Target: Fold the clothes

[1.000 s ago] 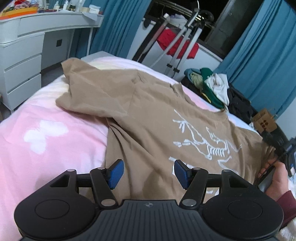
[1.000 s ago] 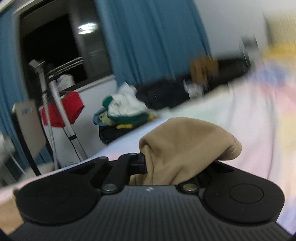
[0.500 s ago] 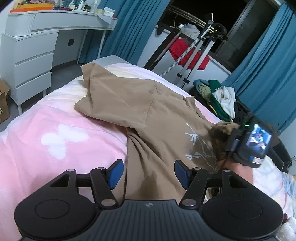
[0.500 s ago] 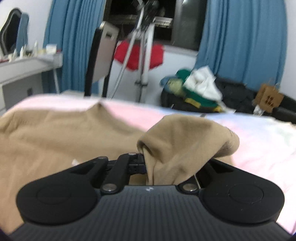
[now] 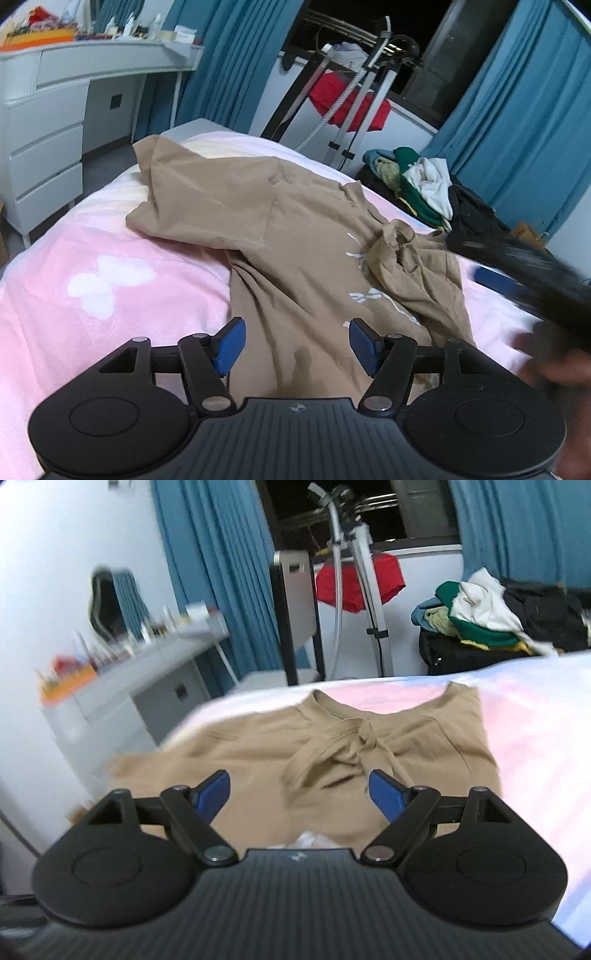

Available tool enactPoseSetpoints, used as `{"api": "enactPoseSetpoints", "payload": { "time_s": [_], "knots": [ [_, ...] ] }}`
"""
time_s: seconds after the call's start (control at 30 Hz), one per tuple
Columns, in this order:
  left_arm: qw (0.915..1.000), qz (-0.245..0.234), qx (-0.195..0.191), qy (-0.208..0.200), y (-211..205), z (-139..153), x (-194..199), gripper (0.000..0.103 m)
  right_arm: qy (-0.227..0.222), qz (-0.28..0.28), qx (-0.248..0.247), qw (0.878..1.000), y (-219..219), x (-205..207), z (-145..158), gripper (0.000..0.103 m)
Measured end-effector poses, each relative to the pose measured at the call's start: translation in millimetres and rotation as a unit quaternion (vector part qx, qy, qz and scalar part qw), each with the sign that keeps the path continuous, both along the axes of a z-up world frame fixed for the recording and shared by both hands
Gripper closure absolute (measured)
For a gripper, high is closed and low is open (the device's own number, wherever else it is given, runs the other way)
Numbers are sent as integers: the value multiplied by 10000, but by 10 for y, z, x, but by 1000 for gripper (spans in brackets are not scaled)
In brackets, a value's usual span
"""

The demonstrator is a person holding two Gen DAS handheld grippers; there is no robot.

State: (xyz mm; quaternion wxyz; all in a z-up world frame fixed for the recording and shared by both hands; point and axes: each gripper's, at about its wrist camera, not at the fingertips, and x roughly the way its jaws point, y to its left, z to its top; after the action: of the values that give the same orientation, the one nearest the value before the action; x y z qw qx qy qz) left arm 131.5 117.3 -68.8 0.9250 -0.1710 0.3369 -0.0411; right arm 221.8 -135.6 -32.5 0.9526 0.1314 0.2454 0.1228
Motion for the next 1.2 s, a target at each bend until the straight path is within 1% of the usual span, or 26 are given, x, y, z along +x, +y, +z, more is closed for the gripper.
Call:
{"api": "enactPoseSetpoints", "payload": {
  "time_s": [0.03,0.13,0.17,0.27,0.33,0.4,0.5,0.57,0.63,0.7,0.8,0.9,1.0,1.03,1.07,1.1,1.13,1.2],
  "knots": [
    [10000,-40,72,-45,-22,17,-38,39,-32,-36,172,9998,-80,-194,59,19],
    [9994,-159,262,-175,-80,78,-173,39,-31,-365,393,9986,-355,-838,208,19],
    [9991,-209,305,-217,-96,100,-220,39,-8,-485,456,9978,-449,-1010,216,19],
    [9977,-325,495,-322,-157,185,-375,39,139,-725,512,9960,-674,-1498,219,19],
    [9970,-421,545,-349,-192,243,-477,39,113,-895,532,9945,-810,-1789,182,19],
    [9958,-569,603,-382,-255,288,-575,38,-12,-1121,656,9915,-937,-1997,121,19],
    [9930,-745,822,-416,-401,309,-690,38,-199,-1458,840,9855,-1127,-2309,29,19],
    [9909,-918,904,-395,-546,299,-763,38,-303,-1722,657,9824,-1206,-2325,10,19],
    [9892,-1099,906,-349,-718,287,-849,38,-396,-2092,502,9758,-1297,-2298,-18,19],
    [9869,-1345,838,-284,-925,263,-950,38,-378,-2389,620,9683,-1430,-2285,-62,19],
    [9800,-1816,780,-220,-1312,214,-1107,39,-408,-2628,1036,9584,-1640,-2306,-131,19],
    [9723,-2243,652,-122,-1734,149,-1212,41,-497,-2907,1023,9500,-1761,-2374,-151,19],
    [9694,-2419,413,102,-2177,-3,-1220,43,-649,-3067,1079,9434,-1857,-2435,-173,19],
    [9683,-2461,396,184,-2328,-72,-1196,49,-677,-3115,1080,9417,-1888,-2455,-185,19],
    [9676,-2477,414,267,-2451,-139,-1166,54,-683,-3159,1075,9402,-1924,-2469,-196,19],
    [9682,-2427,486,367,-2555,-214,-1133,55,-653,-3185,1093,9393,-1955,-2454,-218,19],
    [9699,-2321,559,471,-2642,-288,-1093,59,-622,-3211,1111,9385,-1986,-2440,-240,19],
    [9726,-2175,556,604,-2732,-404,-1016,66,-506,-3232,1227,9370,-2037,-2418,-289,19]
  ]
}}
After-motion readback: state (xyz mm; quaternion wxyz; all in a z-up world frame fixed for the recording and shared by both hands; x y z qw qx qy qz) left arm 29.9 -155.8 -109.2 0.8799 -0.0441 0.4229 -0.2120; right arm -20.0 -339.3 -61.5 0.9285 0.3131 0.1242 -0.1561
